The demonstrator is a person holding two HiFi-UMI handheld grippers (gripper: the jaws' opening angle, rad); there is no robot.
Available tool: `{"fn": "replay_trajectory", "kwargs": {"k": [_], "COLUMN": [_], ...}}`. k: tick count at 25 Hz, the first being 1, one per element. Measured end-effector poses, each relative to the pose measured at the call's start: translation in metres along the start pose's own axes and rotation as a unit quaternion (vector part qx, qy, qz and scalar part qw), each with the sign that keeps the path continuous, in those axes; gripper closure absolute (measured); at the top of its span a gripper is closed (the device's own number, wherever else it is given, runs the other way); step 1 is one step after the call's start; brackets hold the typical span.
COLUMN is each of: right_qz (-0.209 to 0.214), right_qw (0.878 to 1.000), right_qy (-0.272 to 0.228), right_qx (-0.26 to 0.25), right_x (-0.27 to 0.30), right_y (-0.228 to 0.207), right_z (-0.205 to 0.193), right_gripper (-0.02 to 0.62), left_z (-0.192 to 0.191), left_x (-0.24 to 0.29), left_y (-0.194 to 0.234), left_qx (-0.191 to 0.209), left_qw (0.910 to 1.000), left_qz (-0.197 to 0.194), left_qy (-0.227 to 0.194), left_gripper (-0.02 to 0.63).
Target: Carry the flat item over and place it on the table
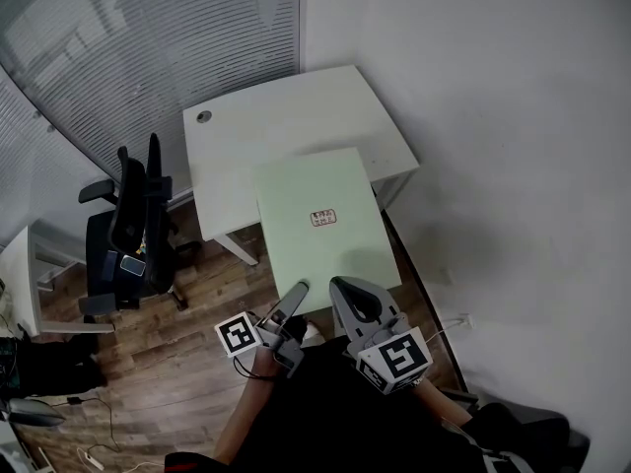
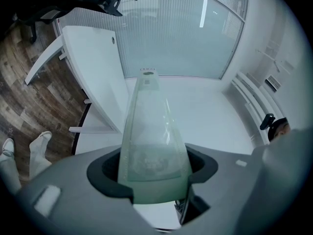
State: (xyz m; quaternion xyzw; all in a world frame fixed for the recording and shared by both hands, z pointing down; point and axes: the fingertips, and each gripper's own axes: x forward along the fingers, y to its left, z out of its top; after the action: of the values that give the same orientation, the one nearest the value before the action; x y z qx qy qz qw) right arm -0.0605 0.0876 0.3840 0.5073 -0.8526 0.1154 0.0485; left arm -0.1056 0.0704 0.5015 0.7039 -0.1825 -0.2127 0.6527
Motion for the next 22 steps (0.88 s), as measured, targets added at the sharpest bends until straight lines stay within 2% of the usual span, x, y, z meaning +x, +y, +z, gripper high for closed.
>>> {"fn": "replay_trajectory", "kwargs": {"k": [5,10,15,22], "right_qz": [0.009,0.018,0.032,0.062], "right_qw": [1.000,1.000,0.999,0.998], "right_qy": [-0.005,0.002,0.008,0.012], "right_qx": [-0.003,0.002,0.008,0.005], "right_x": [0.010,0.035,0.067,0.103], "right_y": [-0.008,-0.026,-0.052,-0.086], "right_z": [0.004,0.007,0.011,0.031], "right_gripper": [0.594,0.594,0.594,0.594], "left_z": [0.008,0.032,0.057,0.087], "left_x": [0.008,0.024,0.050,0.089], "left_y": [0.001,0.011,0.022,0.030], "left_qx": [0.005,0.000,-0.008,-0.001], "left_qw": [0.9999,0.9997,0.9993,0.9980], "left_qz": [0.001,0.010,0.023,0.044], "left_qy": [-0.009,-0.022,-0.029,-0.046], "left_gripper": [0.319,0.319,0.319,0.319]}}
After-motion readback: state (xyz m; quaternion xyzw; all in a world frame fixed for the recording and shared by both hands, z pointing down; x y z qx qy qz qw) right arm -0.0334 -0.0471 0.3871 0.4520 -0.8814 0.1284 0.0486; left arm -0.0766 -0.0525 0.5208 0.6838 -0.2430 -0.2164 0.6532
